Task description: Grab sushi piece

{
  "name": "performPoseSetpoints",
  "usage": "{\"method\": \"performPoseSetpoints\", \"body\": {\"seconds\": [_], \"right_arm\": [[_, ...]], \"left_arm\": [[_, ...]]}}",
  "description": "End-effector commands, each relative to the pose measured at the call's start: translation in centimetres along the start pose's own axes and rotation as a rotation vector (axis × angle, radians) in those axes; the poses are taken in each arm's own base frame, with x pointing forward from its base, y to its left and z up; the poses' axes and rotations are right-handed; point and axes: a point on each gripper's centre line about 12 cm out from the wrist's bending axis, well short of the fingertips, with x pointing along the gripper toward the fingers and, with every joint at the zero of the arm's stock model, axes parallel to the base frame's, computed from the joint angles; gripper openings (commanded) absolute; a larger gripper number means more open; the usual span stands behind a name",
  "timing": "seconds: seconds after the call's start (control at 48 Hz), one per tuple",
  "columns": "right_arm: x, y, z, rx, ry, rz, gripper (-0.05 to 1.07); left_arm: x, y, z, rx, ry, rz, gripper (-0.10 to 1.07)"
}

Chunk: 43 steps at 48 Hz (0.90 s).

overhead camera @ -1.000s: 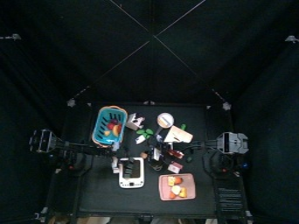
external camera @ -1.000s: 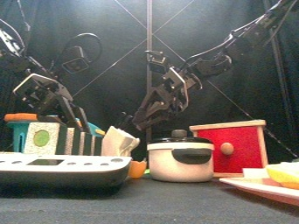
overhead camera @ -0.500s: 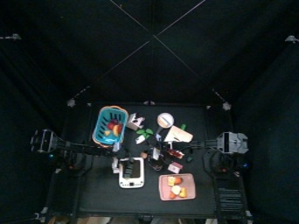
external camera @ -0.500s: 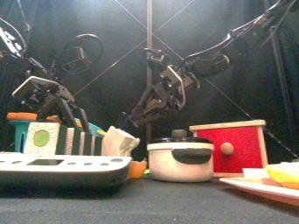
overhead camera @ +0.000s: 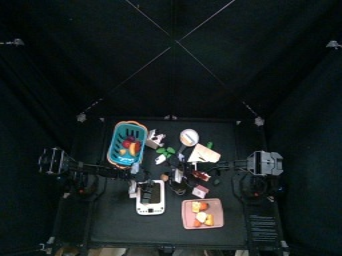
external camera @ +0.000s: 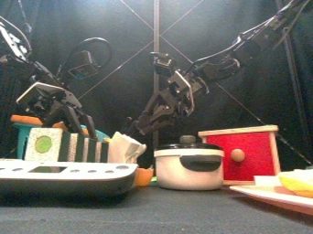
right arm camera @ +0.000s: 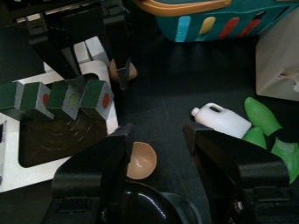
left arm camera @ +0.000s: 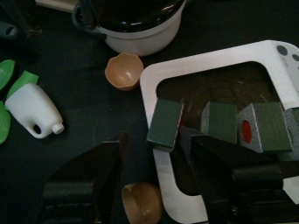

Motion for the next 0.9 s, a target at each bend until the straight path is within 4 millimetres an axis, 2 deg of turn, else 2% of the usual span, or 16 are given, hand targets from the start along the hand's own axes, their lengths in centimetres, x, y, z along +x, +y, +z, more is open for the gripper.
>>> {"method": "performPoseSetpoints", "body": {"seconds": [0.0,0.417,0.667,0.875], "right_arm": [[-0.37,-0.07,1.57,0.005,-0.046,0.001,0.84],[-0.16,-0.16,1.44,0.009,-0.041,-0.001,0.84],[-0.16,-0.16,1.44,0.01,-0.042,-0.001,0.84],[-0.17,-0.23,1.38,0.011,-0.04,-0.003,0.84]], "left_arm": [[-0.07,0.2,0.77,-0.005,-0.025,0.006,0.86],[-0.14,0.11,1.0,-0.005,-0.032,0.004,0.85],[-0.46,-0.08,1.27,-0.009,-0.041,0.002,0.66],[-1.02,-0.25,1.62,-0.004,-0.047,-0.001,0.63]]}}
